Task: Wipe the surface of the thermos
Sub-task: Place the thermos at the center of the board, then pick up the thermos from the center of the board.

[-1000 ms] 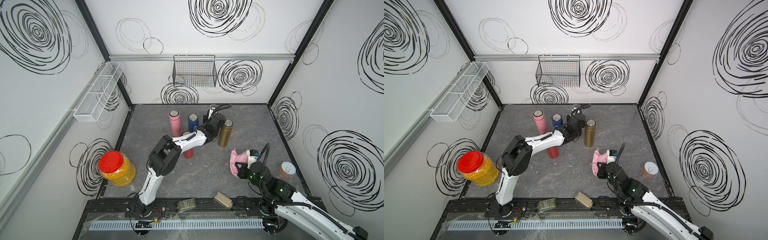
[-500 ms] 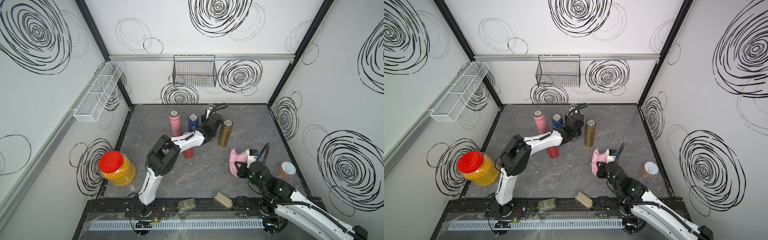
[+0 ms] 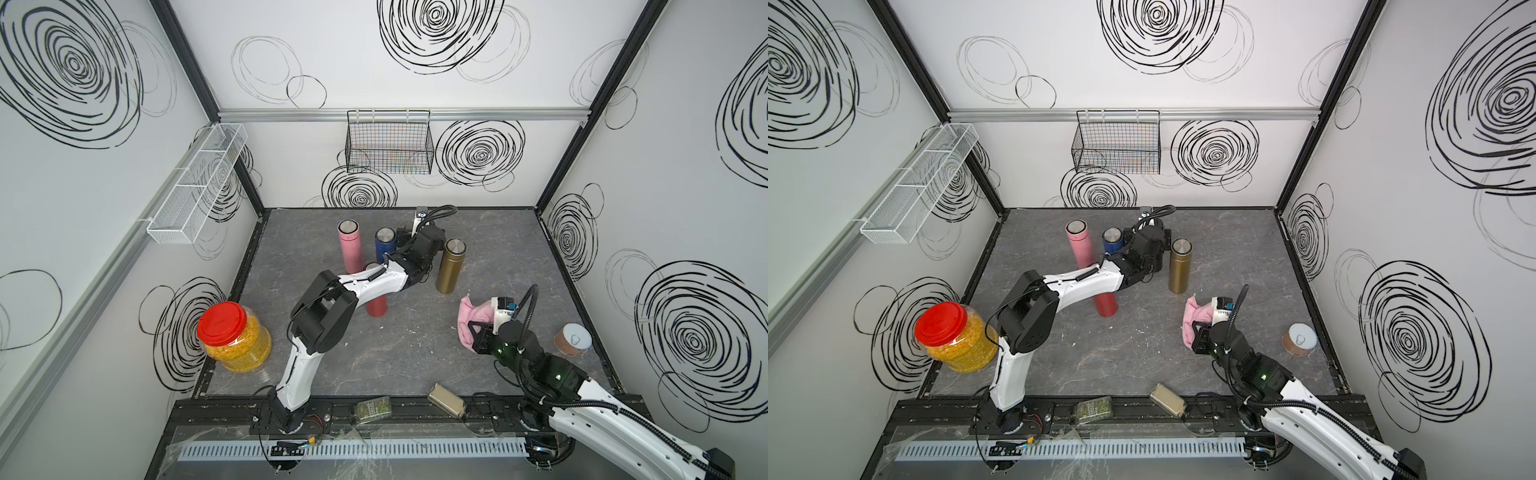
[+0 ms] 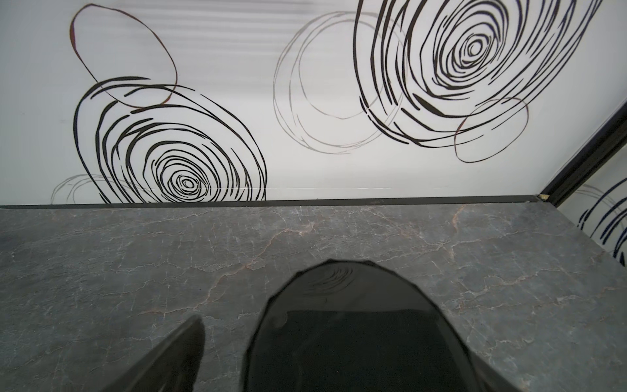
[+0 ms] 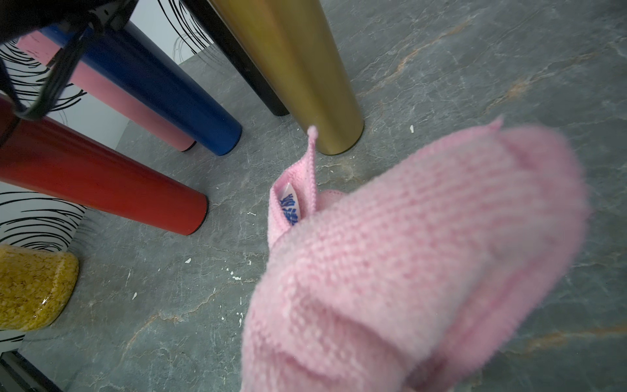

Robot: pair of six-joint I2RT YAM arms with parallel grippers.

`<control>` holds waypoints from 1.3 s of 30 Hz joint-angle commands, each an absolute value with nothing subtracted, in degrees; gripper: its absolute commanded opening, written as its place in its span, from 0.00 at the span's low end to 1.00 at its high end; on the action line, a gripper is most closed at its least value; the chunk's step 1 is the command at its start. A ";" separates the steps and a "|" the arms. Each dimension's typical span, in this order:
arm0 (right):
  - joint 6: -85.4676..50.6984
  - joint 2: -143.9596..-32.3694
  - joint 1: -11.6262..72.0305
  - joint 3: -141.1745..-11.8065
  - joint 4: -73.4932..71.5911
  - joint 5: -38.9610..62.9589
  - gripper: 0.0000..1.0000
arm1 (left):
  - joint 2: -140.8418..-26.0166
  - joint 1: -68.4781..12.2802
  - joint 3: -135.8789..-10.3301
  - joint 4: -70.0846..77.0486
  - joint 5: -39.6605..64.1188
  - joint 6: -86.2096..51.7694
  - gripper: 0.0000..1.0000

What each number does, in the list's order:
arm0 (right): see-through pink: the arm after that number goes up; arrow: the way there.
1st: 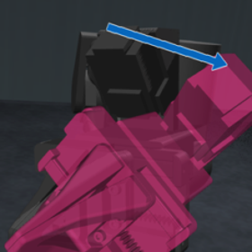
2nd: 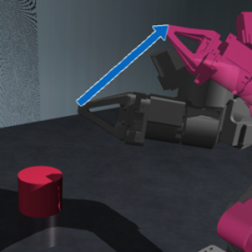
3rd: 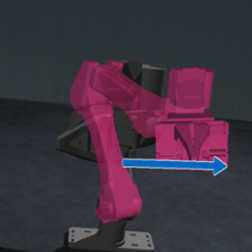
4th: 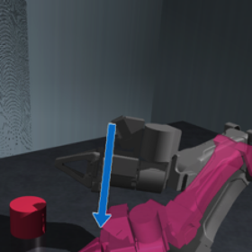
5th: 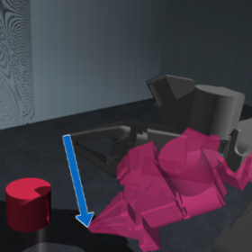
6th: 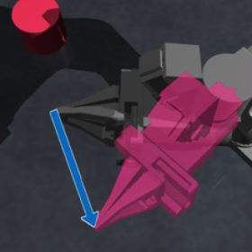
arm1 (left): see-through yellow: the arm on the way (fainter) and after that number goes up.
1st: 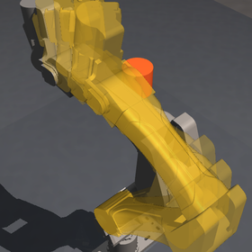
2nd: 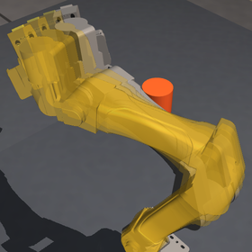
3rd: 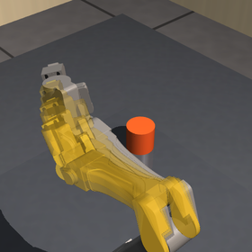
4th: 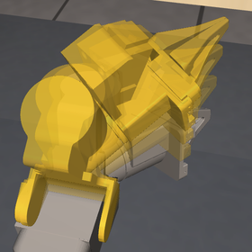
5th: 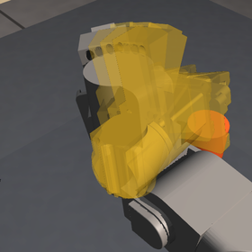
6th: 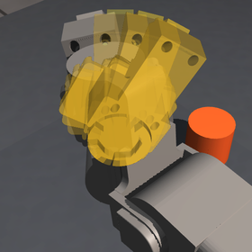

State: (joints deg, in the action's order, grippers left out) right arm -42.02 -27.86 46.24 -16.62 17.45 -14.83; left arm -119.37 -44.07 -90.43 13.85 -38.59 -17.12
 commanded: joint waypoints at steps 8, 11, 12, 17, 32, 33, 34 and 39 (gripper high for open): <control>-40.70 -28.38 45.79 -18.90 15.66 -13.84 0.00 | -110.75 -46.72 -90.91 14.90 -41.08 -16.26 0.99; -40.63 -28.17 45.70 -19.38 16.49 -13.97 0.00 | -109.06 -48.74 -92.37 12.81 -40.33 -14.13 0.99; -40.62 -27.82 45.64 -19.42 17.04 -14.11 0.00 | -108.54 -49.76 -92.99 11.44 -40.27 -13.58 0.99; -41.49 -25.62 45.40 -19.91 20.42 -14.13 0.00 | -105.30 -54.05 -94.18 3.25 -36.96 -16.79 0.99; -42.63 -19.45 44.85 -18.37 24.06 -13.62 0.00 | -112.29 -55.81 -99.23 -2.11 -29.67 -21.01 0.99; -42.71 -19.11 44.88 -18.37 24.24 -13.58 0.00 | -113.35 -55.81 -100.16 -2.55 -29.39 -21.09 0.99; -42.83 -18.89 44.83 -18.27 24.46 -13.54 0.00 | -114.20 -55.81 -101.03 -3.04 -29.27 -21.09 0.99; -42.98 -17.98 44.75 -17.50 24.54 -13.51 0.00 | -118.27 -55.81 -104.58 -5.37 -30.77 -21.74 0.99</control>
State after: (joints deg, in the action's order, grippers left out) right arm -42.22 -18.63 45.08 -18.04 23.40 -13.52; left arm -116.60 -55.77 -101.86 -4.47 -30.20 -20.67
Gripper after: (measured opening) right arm 0.085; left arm 0.994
